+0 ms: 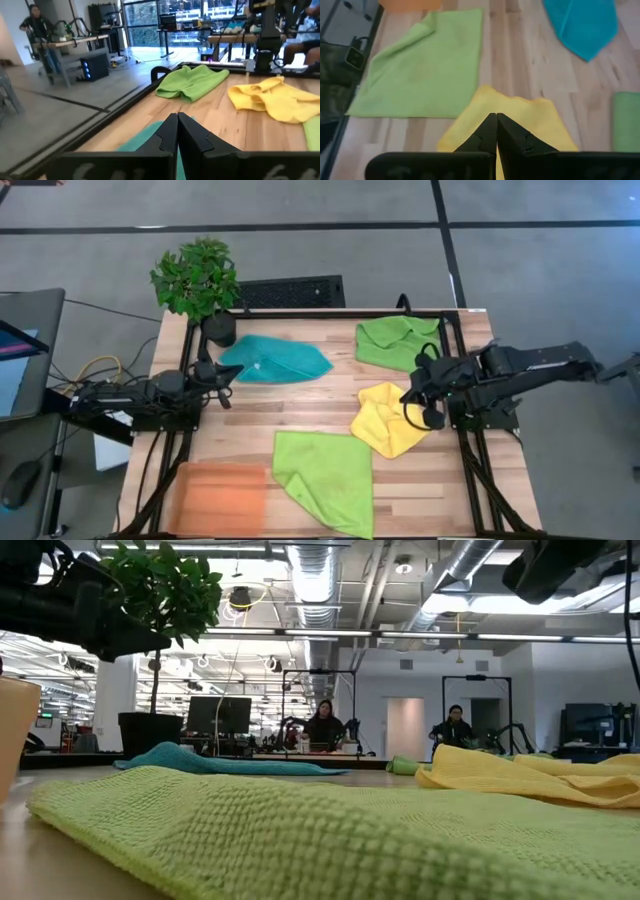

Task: Fold microfiber towels
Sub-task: Fold the yellow towel

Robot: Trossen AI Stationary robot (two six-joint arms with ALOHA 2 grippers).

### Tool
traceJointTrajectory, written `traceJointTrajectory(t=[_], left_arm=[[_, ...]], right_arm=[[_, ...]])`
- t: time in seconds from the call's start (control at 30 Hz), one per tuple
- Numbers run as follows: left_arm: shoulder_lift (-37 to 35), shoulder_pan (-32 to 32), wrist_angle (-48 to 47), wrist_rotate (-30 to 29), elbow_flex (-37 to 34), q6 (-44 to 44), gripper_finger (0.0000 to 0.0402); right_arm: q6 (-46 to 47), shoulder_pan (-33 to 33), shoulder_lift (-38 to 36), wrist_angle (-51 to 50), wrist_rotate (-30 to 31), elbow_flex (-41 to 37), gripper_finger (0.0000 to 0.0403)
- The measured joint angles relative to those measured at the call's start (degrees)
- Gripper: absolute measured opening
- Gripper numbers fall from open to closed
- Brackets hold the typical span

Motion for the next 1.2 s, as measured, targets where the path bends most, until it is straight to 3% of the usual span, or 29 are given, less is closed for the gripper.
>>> traceJointTrajectory(t=[0.27,0.47,0.6,0.87,1.03,1.1,1.2], left_arm=[[0.0,0.0,2.6,-0.8,-0.3,1.3,0.0000],[0.1,0.0,2.4,9.8,0.5,3.2,0.0000],[3.1,0.0,2.2,9.9,4.0,2.9,0.0000],[20.7,0.0,-2.1,5.1,16.3,3.6,0.0000],[36.0,1.6,-3.8,4.8,22.9,3.4,0.0000],[40.8,3.3,-3.8,5.6,25.1,3.5,0.0000],[46.4,6.5,-3.1,12.4,28.7,3.5,0.0000]], right_arm=[[-0.1,1.8,2.5,3.8,0.0,0.0,0.0033],[-0.1,1.7,5.4,8.0,0.0,0.0,0.0033],[-0.3,1.7,7.7,8.8,0.0,0.0,0.0033],[1.1,-1.1,12.7,9.7,1.1,0.0,0.0033],[5.5,-3.6,14.5,5.4,8.0,0.0,0.0015],[7.5,-4.3,15.0,2.7,8.9,0.0,0.0007],[11.8,-4.4,15.1,-1.6,9.0,0.0,0.0009]])
